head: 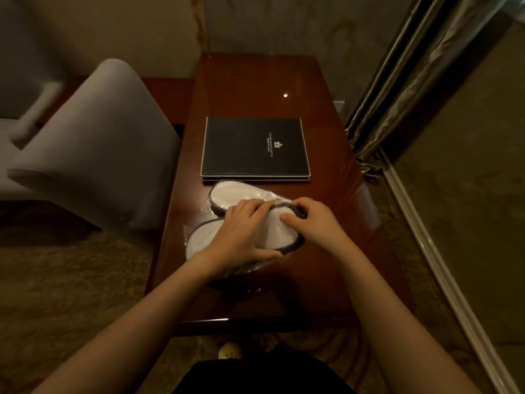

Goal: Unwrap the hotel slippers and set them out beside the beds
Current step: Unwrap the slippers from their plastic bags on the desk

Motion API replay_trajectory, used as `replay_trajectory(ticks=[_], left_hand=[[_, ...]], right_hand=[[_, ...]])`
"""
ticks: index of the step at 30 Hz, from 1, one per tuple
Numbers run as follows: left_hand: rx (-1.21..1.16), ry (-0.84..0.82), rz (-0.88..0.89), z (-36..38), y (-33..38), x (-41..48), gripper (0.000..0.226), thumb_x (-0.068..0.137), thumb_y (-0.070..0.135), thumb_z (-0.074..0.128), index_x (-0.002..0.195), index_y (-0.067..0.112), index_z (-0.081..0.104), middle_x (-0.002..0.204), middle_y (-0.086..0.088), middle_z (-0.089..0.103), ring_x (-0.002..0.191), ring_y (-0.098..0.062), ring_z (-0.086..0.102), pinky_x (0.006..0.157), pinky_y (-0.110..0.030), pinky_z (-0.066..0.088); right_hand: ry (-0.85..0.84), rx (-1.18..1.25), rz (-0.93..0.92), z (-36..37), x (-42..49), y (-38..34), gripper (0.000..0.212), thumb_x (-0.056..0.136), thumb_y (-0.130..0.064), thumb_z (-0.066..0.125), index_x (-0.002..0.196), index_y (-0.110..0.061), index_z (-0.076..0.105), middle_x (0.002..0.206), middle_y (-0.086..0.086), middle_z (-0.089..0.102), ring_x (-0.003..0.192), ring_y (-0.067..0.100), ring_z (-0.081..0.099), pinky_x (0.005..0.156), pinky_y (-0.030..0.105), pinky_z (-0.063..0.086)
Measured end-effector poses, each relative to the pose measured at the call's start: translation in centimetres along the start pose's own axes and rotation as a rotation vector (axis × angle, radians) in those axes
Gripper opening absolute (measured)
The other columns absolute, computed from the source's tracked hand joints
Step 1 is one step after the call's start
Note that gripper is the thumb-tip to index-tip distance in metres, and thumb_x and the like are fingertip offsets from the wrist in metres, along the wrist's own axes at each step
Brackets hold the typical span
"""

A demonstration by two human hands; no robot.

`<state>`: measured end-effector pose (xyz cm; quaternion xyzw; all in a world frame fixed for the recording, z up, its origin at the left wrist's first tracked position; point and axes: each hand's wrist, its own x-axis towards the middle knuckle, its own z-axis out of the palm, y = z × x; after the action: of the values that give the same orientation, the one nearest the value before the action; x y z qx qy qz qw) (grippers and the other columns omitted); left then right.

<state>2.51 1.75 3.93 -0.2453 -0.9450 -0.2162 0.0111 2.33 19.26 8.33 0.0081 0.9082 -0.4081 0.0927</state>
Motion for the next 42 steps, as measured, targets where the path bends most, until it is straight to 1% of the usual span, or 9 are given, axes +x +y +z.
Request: replay_trajectory(ticks=[8, 11, 14, 18, 22, 27, 32, 38, 42], left_hand=[[-0.008, -0.016, -0.039, 0.4, -1.1, 0.0, 0.112, 0.057, 0.068, 0.064, 0.145, 0.021, 0.014, 0.136, -0.004, 0.041, 0.122, -0.020, 0.037, 0.104, -0.038, 0.028], [-0.042, -0.020, -0.071, 0.5, -1.9, 0.0, 0.107, 0.060, 0.061, 0.071, 0.144, 0.020, 0.018, 0.133, -0.004, 0.041, 0.121, -0.021, 0.039, 0.104, -0.037, 0.028], [-0.024, 0.002, -0.059, 0.4, -2.1, 0.3, 0.103, 0.061, 0.058, 0.072, 0.142, 0.018, 0.022, 0.127, -0.004, 0.042, 0.116, -0.021, 0.039, 0.101, -0.034, 0.027], [0.066, 0.019, 0.003, 0.4, -1.5, 1.4, 0.100, 0.063, 0.055, 0.072, 0.142, 0.015, 0.026, 0.122, -0.008, 0.043, 0.111, -0.024, 0.039, 0.097, -0.035, 0.029], [0.107, 0.028, 0.058, 0.1, -0.9, 2.2, 0.099, 0.069, 0.060, 0.064, 0.146, 0.016, 0.022, 0.127, -0.008, 0.042, 0.116, -0.025, 0.038, 0.101, -0.037, 0.028], [-0.071, 0.069, -0.011, -1.2, -2.3, 1.9, 0.060, 0.094, 0.041, 0.034, 0.148, 0.023, 0.017, 0.133, -0.005, 0.045, 0.125, -0.020, 0.038, 0.108, -0.035, 0.022], [-0.062, 0.176, -0.015, -2.2, -3.2, 2.0, 0.044, 0.091, 0.008, 0.051, 0.135, 0.010, 0.048, 0.125, -0.013, 0.061, 0.116, -0.029, 0.055, 0.102, -0.043, 0.043], [0.065, 0.328, -0.048, -2.6, -1.7, 2.9, 0.033, 0.083, 0.023, 0.051, 0.109, 0.013, 0.070, 0.097, -0.013, 0.075, 0.090, -0.034, 0.070, 0.074, -0.046, 0.057], [0.100, 0.285, -0.043, -2.3, -2.3, 3.5, 0.028, 0.080, 0.018, 0.065, 0.107, 0.012, 0.071, 0.097, -0.012, 0.075, 0.089, -0.033, 0.070, 0.076, -0.045, 0.058]], right_hand=[[0.096, 0.266, 0.022, -3.1, -0.4, -1.0, 0.012, 0.085, -0.024, 0.063, 0.092, -0.014, 0.066, 0.094, 0.008, 0.066, 0.091, 0.025, 0.063, 0.082, 0.042, 0.053], [0.166, 0.258, -0.045, -5.3, -0.5, -1.1, 0.010, 0.086, -0.026, 0.061, 0.089, -0.017, 0.064, 0.089, 0.000, 0.062, 0.088, 0.019, 0.059, 0.075, 0.034, 0.049], [0.058, -0.044, -0.143, -7.1, -0.2, -1.6, 0.012, 0.089, -0.030, 0.056, 0.095, -0.020, 0.060, 0.086, -0.007, 0.058, 0.081, 0.008, 0.055, 0.065, 0.022, 0.044], [-0.138, -0.577, -0.164, -7.2, 0.7, -3.2, 0.017, 0.088, -0.033, 0.056, 0.100, -0.021, 0.059, 0.095, 0.000, 0.062, 0.084, 0.016, 0.059, 0.070, 0.033, 0.051], [-0.084, -0.779, -0.323, -5.1, 1.2, -4.2, 0.020, 0.090, -0.027, 0.054, 0.109, -0.021, 0.059, 0.107, 0.004, 0.065, 0.097, 0.023, 0.060, 0.071, 0.033, 0.048], [-0.074, -0.597, -0.295, -8.1, 1.4, -3.0, 0.021, 0.089, -0.031, 0.055, 0.107, -0.025, 0.065, 0.106, -0.003, 0.067, 0.095, 0.014, 0.060, 0.081, 0.034, 0.052], [-0.099, -0.492, -0.273, -10.6, 1.5, -1.7, 0.020, 0.087, -0.033, 0.058, 0.104, -0.027, 0.068, 0.106, -0.005, 0.068, 0.096, 0.011, 0.059, 0.087, 0.036, 0.051], [-0.108, -0.453, -0.297, -10.5, 1.7, -1.4, 0.024, 0.088, -0.032, 0.057, 0.108, -0.028, 0.068, 0.107, -0.010, 0.068, 0.093, 0.004, 0.056, 0.084, 0.027, 0.047], [-0.054, -0.428, -0.285, -12.3, 1.5, -0.7, 0.023, 0.087, -0.030, 0.059, 0.108, -0.027, 0.069, 0.095, -0.018, 0.060, 0.080, -0.008, 0.051, 0.073, 0.012, 0.036]])
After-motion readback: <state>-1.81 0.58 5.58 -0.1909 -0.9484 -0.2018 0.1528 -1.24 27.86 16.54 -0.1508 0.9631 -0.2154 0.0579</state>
